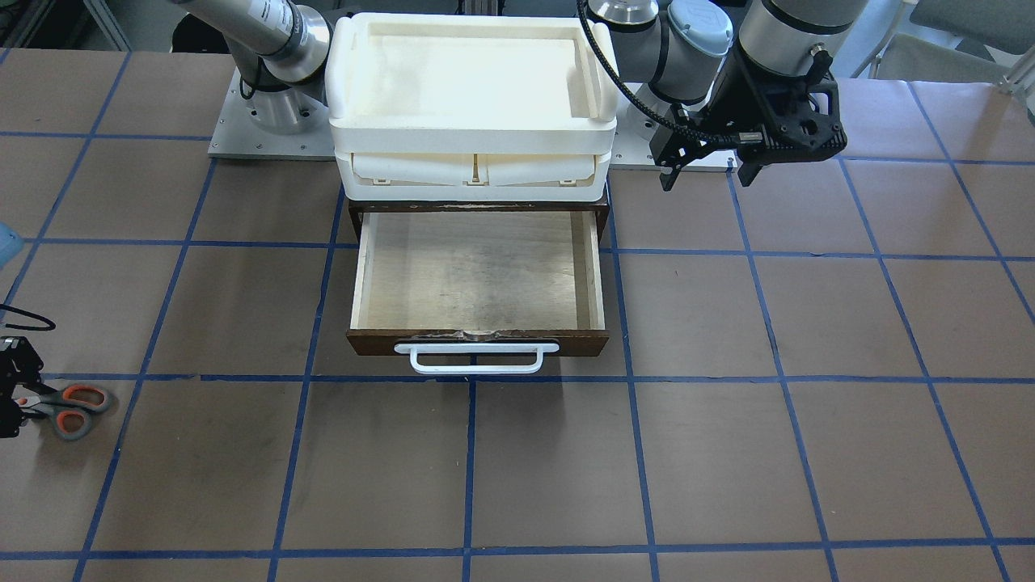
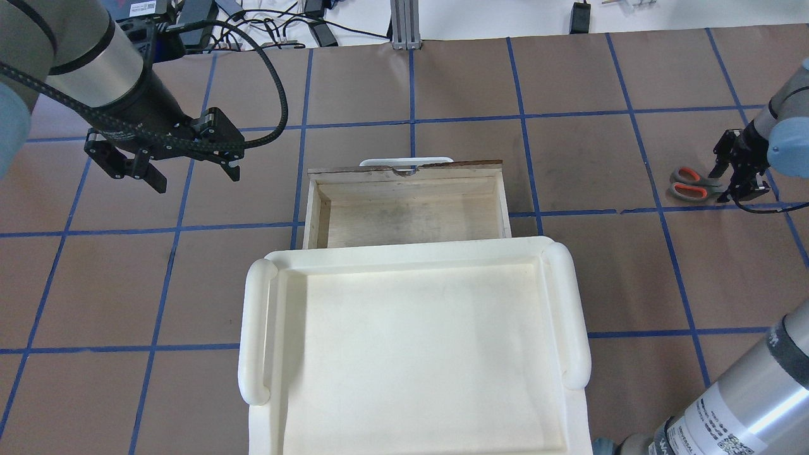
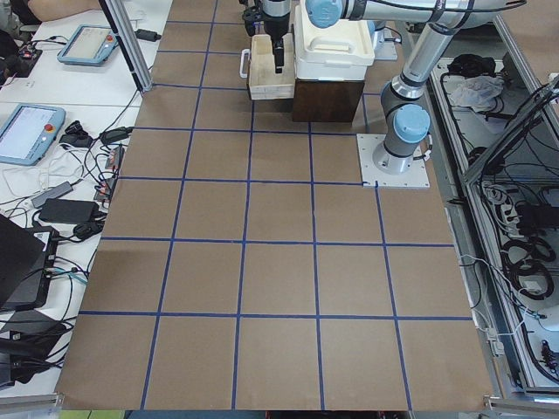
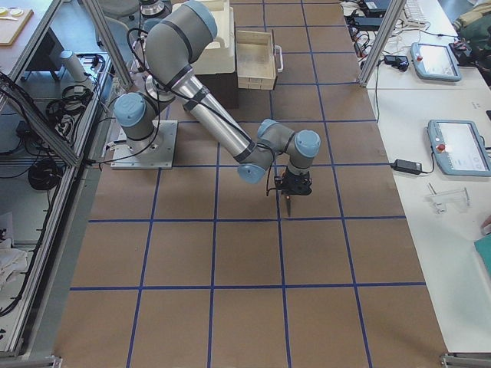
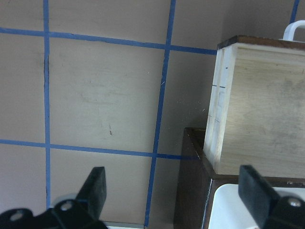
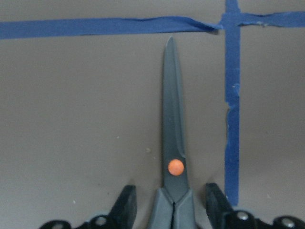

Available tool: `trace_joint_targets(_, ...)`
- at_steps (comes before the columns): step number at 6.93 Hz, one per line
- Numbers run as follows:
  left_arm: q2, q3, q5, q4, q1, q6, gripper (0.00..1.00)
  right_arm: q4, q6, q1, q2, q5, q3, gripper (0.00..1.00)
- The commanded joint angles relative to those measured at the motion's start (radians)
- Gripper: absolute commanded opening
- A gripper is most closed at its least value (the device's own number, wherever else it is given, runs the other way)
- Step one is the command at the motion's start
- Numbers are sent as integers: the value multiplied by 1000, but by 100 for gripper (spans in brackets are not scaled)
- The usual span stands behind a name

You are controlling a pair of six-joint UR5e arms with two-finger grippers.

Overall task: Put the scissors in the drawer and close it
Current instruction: 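Lift the scissors with the right gripper and carry them toward the drawer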

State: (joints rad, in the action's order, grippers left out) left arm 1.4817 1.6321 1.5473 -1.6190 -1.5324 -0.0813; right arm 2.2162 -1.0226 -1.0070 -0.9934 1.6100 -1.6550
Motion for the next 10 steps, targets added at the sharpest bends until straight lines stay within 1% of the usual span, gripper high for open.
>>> trace_joint_targets(1, 2, 0, -1, 2, 0, -5, 100, 0, 18, -2, -2, -24, 1, 21)
trace_joint_targets(3, 2, 0, -1, 2, 0, -20, 100, 0, 13, -16, -7, -24, 1, 10)
trace_joint_targets(4, 2, 0, 0, 2, 0, -20, 100, -6, 13, -31, -36, -27, 4, 0)
trace_joint_targets(6, 2, 0, 2, 1, 0, -18, 100, -24, 21, -62, -115, -39, 0, 0)
trace_joint_targets(7, 0, 0, 2, 1, 0, -18, 100, -62, 7, -105, -145, -41, 3, 0)
trace_joint_targets(8, 0, 0, 2, 1, 0, -18, 100, -114, -52, -134, -193, -50, 4, 0)
trace_joint_targets(9, 0, 0, 2, 1, 0, -18, 100, -184, -62, -165, -246, -85, 4, 0)
trace_joint_targets(10, 0, 0, 2, 1, 0, -18, 100, -206, -123, -223, -292, -84, 4, 0)
